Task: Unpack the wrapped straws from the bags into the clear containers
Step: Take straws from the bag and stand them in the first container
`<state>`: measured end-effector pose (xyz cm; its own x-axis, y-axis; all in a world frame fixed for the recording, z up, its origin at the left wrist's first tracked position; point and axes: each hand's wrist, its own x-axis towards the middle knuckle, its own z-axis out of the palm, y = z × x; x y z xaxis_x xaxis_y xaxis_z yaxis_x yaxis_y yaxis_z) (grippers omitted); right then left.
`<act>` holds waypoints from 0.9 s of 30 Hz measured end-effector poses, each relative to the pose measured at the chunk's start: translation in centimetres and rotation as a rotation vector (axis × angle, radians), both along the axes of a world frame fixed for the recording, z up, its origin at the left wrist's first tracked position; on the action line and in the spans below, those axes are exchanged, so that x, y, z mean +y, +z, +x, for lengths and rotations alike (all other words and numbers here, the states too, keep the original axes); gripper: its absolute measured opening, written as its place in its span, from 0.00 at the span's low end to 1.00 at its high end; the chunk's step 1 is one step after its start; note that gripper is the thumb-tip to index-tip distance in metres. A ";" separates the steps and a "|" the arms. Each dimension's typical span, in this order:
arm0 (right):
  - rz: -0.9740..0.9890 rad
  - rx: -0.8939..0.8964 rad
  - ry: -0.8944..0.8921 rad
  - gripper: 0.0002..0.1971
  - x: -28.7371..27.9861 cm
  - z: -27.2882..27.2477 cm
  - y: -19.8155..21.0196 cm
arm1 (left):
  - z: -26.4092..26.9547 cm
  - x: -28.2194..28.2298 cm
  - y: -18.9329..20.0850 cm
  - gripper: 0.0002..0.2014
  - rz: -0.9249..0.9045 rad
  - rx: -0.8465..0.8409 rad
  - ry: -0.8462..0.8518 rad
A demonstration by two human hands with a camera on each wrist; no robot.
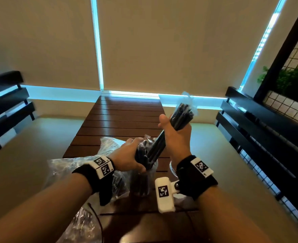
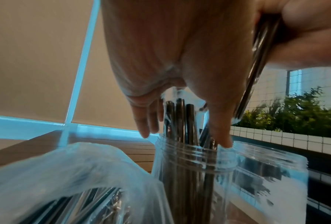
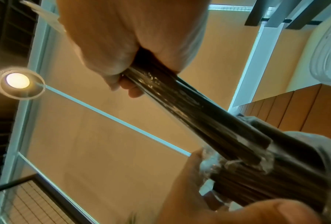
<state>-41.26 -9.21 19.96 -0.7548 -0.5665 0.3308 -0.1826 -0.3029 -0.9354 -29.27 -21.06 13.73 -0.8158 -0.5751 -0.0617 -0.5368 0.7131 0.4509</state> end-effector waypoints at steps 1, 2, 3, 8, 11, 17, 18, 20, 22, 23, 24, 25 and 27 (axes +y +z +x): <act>0.024 0.000 -0.007 0.12 -0.3 0.2 -0.3 | -0.1 -0.1 0.0 0.55 -0.004 0.013 0.007; 0.037 -0.004 -0.017 0.12 -0.7 0.2 -0.4 | -0.2 -0.3 -0.1 0.51 -0.014 0.028 0.011; 0.048 -0.013 -0.036 0.12 -1.1 0.2 -0.3 | -0.3 -0.4 0.0 0.47 -0.028 0.042 0.013; -0.070 -0.159 -0.193 0.10 -1.6 -0.6 1.2 | -0.8 -0.6 -0.6 0.33 -0.098 0.097 0.054; -0.223 -0.197 -0.254 0.10 -0.4 -1.3 2.8 | -0.9 -0.7 -1.0 0.35 -0.090 0.101 0.058; -0.286 -0.219 -0.254 0.08 1.1 -3.0 4.0 | -1.5 0.5 -0.4 0.68 -0.187 -0.016 -0.038; -0.253 -0.204 -0.252 0.08 1.1 -3.1 3.7 | -1.9 0.7 -0.2 0.68 -0.201 0.000 -0.052; -0.164 -0.155 -0.244 0.09 0.9 -3.2 2.9 | -2.7 0.9 0.0 0.63 -0.203 0.041 -0.057; -0.089 -0.120 -0.248 0.10 0.8 -2.9 1.9 | -3.4 0.6 -0.1 0.50 -0.191 0.043 -0.048; -0.063 -0.115 -0.258 0.11 0.8 -2.7 1.5 | -3.6 0.4 -0.2 0.42 -0.189 0.033 -0.040; -0.055 -0.122 -0.267 0.10 0.9 -2.6 1.3 | -3.6 0.3 -0.2 0.36 -0.186 0.026 -0.029; -0.059 -0.139 -0.275 0.10 1.1 -2.5 1.2 | -3.5 0.2 -0.2 0.31 -0.179 0.027 -0.020; -0.080 -0.170 -0.277 0.08 1.2 -2.4 1.1 | -3.0 0.0 -0.3 0.26 -0.162 0.049 -0.010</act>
